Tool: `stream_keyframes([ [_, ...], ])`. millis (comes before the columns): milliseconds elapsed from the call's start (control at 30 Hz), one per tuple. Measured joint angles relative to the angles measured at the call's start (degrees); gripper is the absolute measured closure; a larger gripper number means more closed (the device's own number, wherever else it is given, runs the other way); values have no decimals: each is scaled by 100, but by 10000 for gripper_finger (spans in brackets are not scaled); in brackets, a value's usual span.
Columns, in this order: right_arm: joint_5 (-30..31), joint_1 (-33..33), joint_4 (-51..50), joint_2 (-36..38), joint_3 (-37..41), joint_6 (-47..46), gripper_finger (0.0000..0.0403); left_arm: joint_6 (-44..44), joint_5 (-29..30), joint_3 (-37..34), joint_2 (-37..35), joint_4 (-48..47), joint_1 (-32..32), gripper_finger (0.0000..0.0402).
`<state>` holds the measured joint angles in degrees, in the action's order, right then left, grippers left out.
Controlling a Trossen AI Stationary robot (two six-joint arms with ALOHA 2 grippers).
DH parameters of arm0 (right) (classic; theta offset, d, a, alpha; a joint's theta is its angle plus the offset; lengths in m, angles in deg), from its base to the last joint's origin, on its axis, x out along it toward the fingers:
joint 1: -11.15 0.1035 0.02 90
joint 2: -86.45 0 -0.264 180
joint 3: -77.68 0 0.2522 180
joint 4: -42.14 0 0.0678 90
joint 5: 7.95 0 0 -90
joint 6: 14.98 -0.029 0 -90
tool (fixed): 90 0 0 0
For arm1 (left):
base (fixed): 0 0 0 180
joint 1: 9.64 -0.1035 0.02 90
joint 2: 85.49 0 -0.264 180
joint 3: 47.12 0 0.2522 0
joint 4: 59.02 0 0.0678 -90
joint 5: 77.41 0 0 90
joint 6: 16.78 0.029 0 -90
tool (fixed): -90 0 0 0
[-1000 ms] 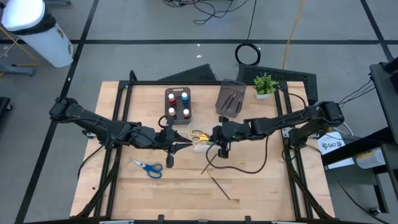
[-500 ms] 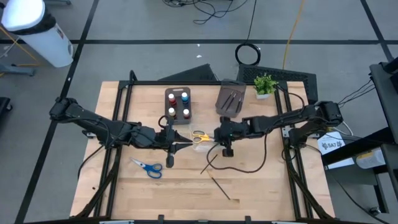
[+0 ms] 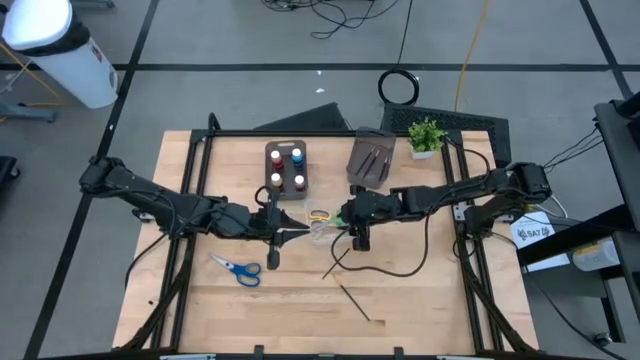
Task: Pick & Place Paint Supplies
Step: Put the blue scissors into the transparent bin
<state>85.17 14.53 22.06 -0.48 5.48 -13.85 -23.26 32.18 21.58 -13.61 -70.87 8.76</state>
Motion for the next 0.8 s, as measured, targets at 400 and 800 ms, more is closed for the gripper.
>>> stream_keyframes([
  [400,-28,74,310,1,0,-337,258,-233,-23,0,0,-314,0,350],
  [800,-33,747,372,1,4,-493,263,-2343,-1669,-42,185,-4180,510,350],
])
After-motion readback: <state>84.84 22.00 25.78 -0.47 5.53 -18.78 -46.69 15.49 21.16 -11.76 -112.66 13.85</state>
